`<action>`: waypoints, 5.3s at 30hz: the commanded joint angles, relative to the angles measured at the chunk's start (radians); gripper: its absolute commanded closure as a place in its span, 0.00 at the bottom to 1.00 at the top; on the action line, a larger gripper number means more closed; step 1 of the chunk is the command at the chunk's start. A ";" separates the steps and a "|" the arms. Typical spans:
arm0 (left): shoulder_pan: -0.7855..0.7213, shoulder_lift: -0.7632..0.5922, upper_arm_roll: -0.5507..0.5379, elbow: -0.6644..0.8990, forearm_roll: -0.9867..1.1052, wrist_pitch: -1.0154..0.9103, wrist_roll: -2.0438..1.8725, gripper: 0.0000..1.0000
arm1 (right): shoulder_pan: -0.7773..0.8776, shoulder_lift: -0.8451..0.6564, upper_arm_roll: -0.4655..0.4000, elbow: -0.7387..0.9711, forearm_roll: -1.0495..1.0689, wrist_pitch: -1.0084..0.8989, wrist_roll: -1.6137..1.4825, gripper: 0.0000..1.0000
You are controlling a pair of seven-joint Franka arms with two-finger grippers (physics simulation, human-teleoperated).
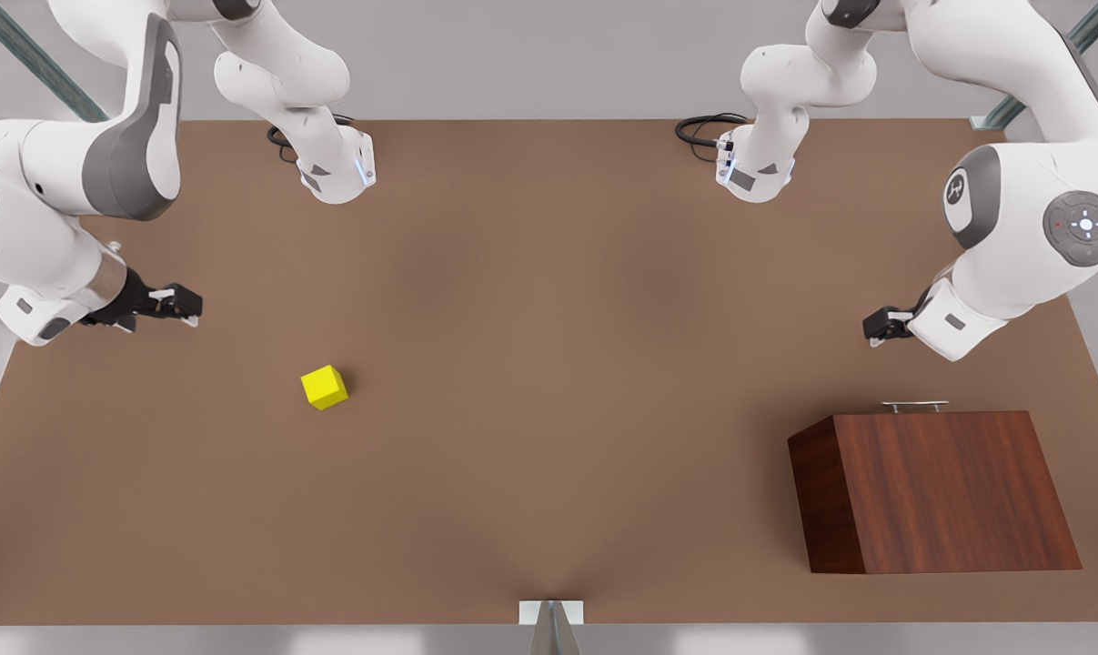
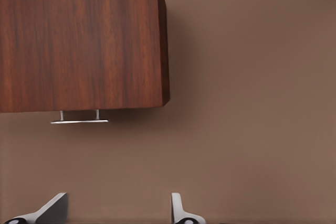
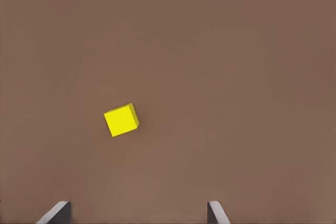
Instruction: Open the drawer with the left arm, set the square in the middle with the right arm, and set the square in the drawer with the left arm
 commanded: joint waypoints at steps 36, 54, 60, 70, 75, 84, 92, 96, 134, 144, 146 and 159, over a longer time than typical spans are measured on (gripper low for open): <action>0.052 -0.155 0.199 -0.902 0.016 1.186 -1.238 0.00 | 0.104 0.294 0.043 -0.687 0.041 1.011 -0.189 0.00; 0.091 -0.015 0.199 -0.838 0.036 1.264 -1.229 0.00 | 0.107 0.316 0.046 -0.680 0.042 1.026 -0.137 0.29; 0.106 0.017 0.199 -0.838 0.036 1.266 -1.229 0.00 | 0.108 0.313 0.046 -0.677 0.042 1.025 -0.137 0.31; 0.111 0.035 0.198 -0.834 0.024 1.270 -1.302 0.00 | 0.559 0.557 0.058 0.023 0.191 0.686 0.696 0.30; 0.111 0.052 0.198 -0.821 0.022 1.269 -1.313 0.00 | 0.766 0.828 0.000 0.349 0.194 0.706 1.161 0.30; 0.106 0.032 0.198 -0.824 0.024 1.180 -1.316 0.00 | 0.855 1.032 -0.025 0.589 0.197 0.753 1.338 0.00; 0.104 -0.005 0.198 -0.836 0.030 1.121 -1.316 0.00 | 0.702 0.506 -0.017 0.198 0.183 0.635 1.100 0.00; 0.103 -0.015 0.198 -0.850 0.033 1.104 -1.315 0.00 | 0.410 0.169 0.012 -0.101 0.030 0.474 0.670 0.00; 0.098 -0.130 0.213 -0.950 0.093 0.986 -1.313 0.00 | 0.015 0.090 -0.038 0.086 0.044 0.195 0.080 0.00; 0.098 -0.176 0.213 -0.980 0.093 0.957 -1.313 0.00 | 0.012 0.090 -0.038 0.087 0.036 0.193 0.080 0.00; 0.098 -0.176 0.213 -0.985 0.093 0.956 -1.313 0.00 | 0.010 0.090 -0.038 0.087 0.036 0.195 0.080 0.00; 0.082 -0.393 0.216 -1.026 0.131 0.801 -1.278 0.00 | 0.007 0.092 -0.038 0.089 0.039 0.195 0.080 0.00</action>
